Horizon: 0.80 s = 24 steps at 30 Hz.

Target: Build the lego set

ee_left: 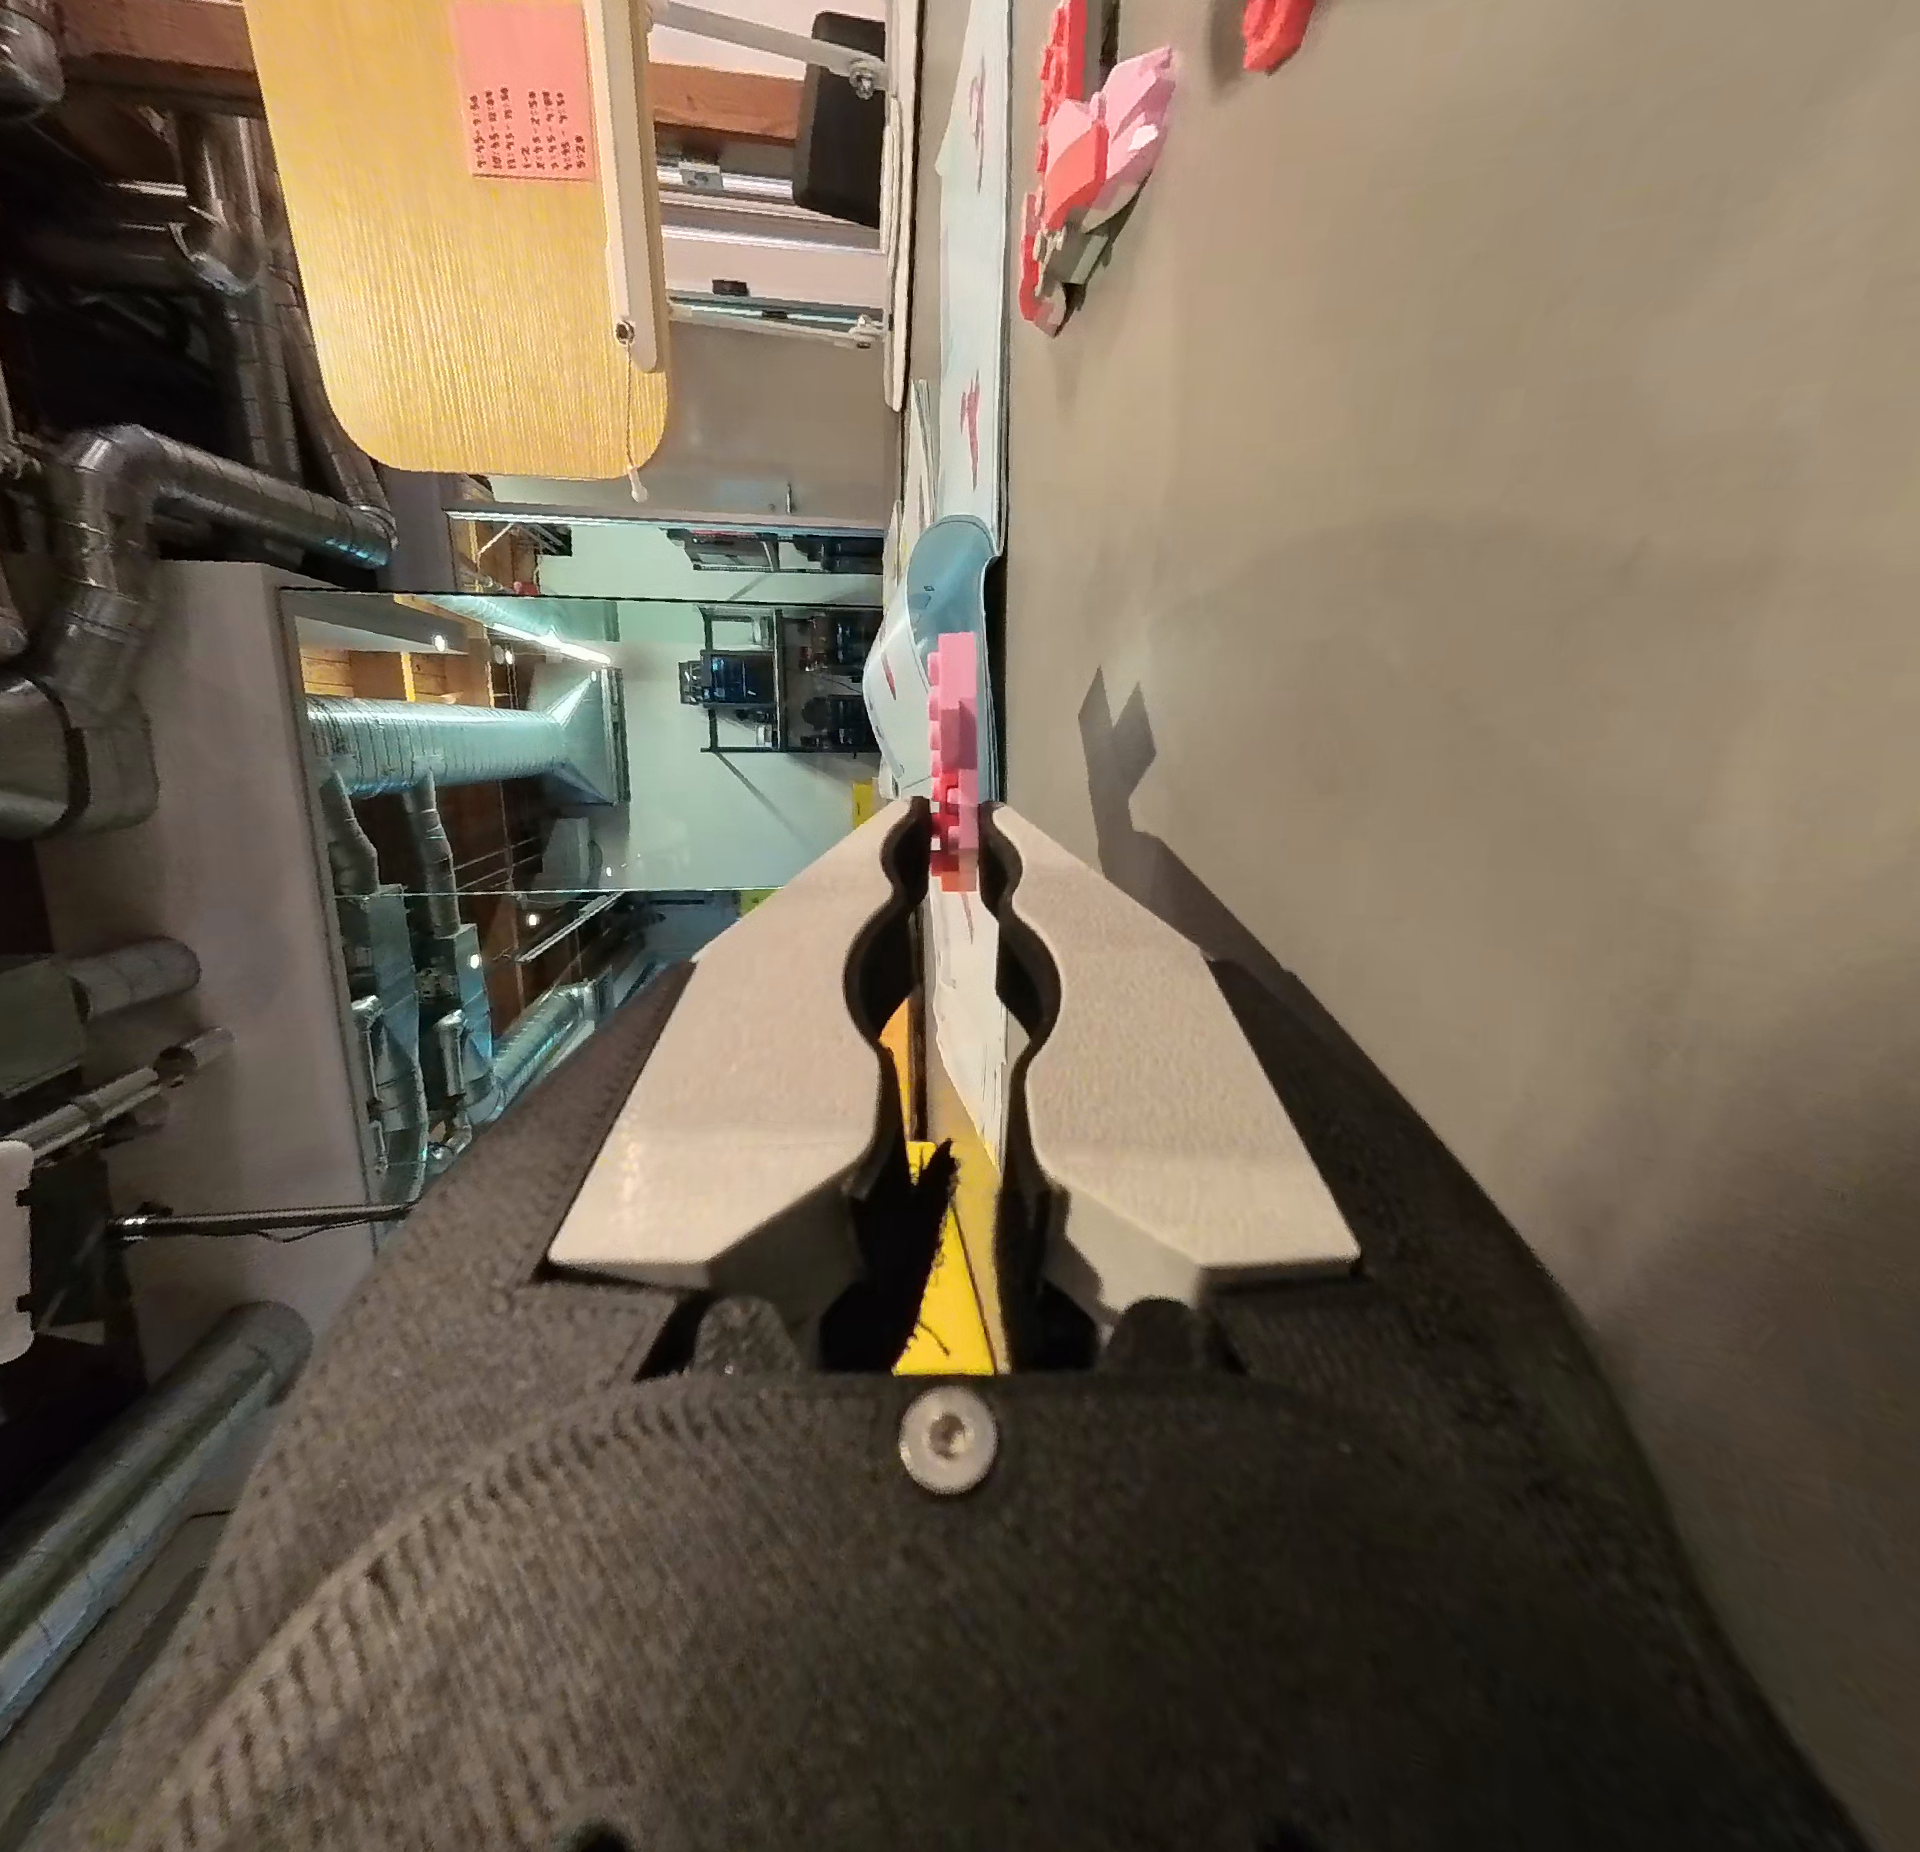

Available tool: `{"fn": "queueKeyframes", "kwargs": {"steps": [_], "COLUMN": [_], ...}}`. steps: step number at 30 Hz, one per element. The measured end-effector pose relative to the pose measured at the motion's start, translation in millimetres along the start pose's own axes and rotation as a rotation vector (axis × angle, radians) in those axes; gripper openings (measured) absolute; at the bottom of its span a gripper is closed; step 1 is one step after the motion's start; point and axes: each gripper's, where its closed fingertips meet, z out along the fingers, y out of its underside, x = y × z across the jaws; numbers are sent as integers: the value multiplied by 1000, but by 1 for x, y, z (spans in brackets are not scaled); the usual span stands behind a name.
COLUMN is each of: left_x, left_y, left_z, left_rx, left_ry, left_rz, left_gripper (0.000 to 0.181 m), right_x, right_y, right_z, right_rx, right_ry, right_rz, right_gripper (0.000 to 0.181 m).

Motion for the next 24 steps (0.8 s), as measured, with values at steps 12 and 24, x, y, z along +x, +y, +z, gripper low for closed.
{"fn": "queueKeyframes", "kwargs": {"steps": [12, 24], "left_x": [0, -2], "left_y": [0, -4], "left_z": [-3, -10], "left_rx": [5, 31], "left_ry": [-1, -27], "left_rz": [0, 28], "left_gripper": [8, 8], "right_x": [-5, -10], "right_y": [-1, -12], "right_z": [0, 1], "right_rx": [20, 82], "right_ry": [-100, -181], "right_rz": [-149, -246], "right_gripper": [11, 29]}}
